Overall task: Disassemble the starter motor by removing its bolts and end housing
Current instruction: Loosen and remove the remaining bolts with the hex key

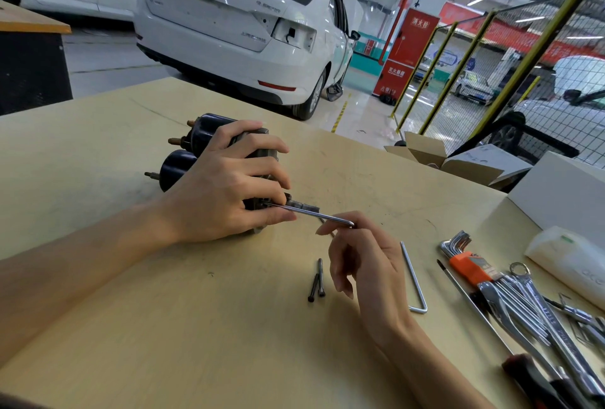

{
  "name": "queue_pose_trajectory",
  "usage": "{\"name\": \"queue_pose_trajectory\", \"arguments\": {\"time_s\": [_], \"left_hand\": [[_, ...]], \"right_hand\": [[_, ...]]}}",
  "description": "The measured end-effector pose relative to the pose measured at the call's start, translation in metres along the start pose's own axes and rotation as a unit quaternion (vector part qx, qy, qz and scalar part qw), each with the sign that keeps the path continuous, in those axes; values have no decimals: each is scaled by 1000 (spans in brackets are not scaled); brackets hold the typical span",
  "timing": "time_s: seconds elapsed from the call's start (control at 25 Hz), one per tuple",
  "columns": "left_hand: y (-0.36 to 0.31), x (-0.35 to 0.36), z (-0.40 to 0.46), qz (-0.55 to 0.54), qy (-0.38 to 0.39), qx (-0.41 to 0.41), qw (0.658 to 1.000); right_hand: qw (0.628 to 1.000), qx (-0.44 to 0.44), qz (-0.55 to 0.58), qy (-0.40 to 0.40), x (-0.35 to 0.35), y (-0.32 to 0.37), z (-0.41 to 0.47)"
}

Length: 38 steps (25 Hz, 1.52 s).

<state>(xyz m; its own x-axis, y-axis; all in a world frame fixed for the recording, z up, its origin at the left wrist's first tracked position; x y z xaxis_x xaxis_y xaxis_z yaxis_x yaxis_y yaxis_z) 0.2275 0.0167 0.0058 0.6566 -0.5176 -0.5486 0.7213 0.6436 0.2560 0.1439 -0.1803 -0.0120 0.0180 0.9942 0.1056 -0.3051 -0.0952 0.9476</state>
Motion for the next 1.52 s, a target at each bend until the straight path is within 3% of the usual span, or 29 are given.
{"name": "queue_pose_trajectory", "arguments": {"time_s": [0.48, 1.0, 1.52], "left_hand": [[0, 1, 1, 4, -11, -2, 1000], [1, 1, 1, 1, -11, -4, 1000], [1, 0, 0, -5, 0, -3, 1000]], "right_hand": [[997, 28, 11, -74, -2, 0, 4], [998, 30, 53, 0, 0, 2, 0], [1000, 22, 9, 5, 1, 1, 1]]}}
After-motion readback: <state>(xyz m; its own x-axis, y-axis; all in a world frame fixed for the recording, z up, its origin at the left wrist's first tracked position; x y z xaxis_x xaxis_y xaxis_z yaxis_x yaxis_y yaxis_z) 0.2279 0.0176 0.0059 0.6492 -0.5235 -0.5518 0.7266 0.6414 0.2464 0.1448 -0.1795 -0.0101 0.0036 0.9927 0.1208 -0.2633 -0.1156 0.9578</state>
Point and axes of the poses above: each hand's wrist, its own z-axis towards the middle knuckle, its own x-axis out of the palm, y = z × x, the point moved 2 cm from there along z, towards the middle knuckle, and after that the axes turned 14 degrees about z, right-handed, at the moved point
